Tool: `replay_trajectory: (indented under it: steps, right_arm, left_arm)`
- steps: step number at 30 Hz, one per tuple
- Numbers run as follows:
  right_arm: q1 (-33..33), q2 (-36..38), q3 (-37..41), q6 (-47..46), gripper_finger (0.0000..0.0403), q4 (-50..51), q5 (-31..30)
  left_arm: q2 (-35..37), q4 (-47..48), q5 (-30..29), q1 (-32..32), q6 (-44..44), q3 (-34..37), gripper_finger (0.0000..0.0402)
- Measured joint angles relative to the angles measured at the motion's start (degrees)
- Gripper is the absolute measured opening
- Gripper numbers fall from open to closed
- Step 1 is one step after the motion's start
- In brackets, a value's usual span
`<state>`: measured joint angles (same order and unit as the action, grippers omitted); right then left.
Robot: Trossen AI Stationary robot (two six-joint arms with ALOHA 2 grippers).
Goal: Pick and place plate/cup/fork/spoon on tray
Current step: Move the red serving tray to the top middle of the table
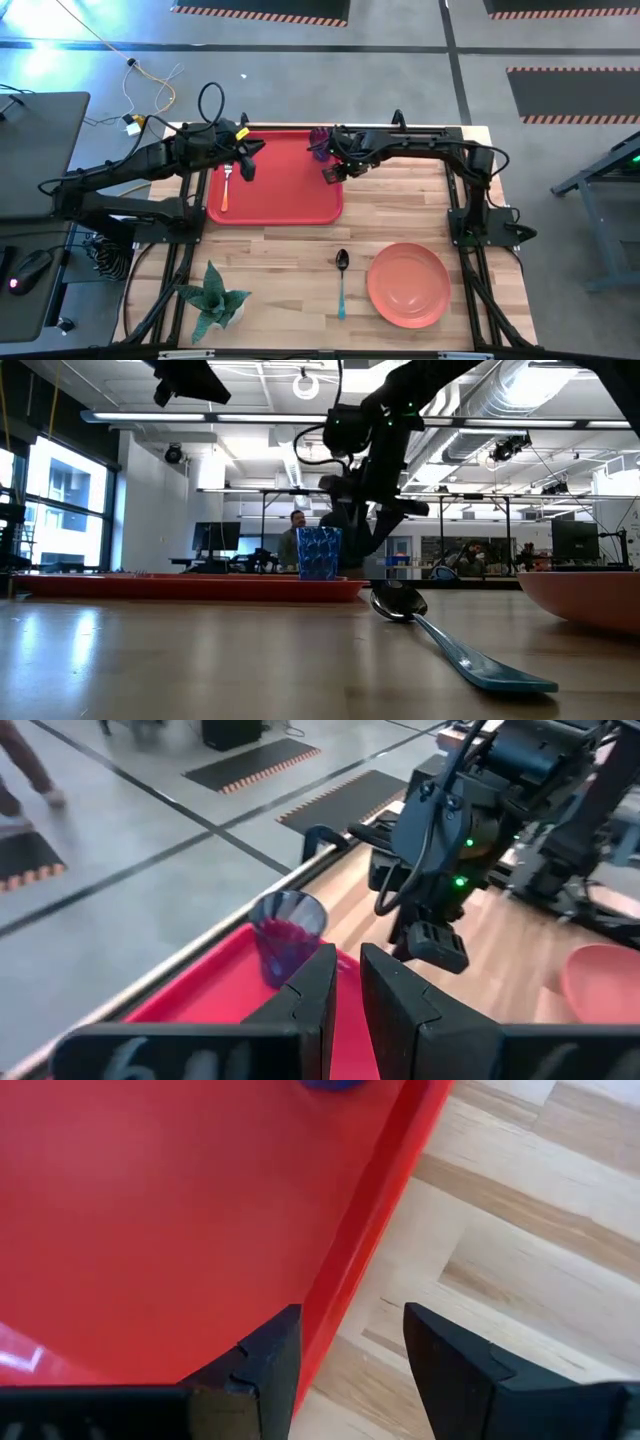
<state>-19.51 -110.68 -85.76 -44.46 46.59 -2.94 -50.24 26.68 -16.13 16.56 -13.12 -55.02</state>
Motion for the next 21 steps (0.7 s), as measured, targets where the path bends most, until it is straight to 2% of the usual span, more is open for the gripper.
replay_trajectory:
  steps: [4,21]
  right_arm:
    - [0.0,-1.57,0.0,-2.04,0.0167,-0.64,-0.5]
    - [-1.03,-9.08,0.0,-4.6,0.0167,-6.01,-1.27]
  left_arm:
    - [0.0,0.02,-2.42,0.0,1.38,0.0,0.004]
    - [0.0,0.3,-2.57,0.02,3.34,0.0,0.004]
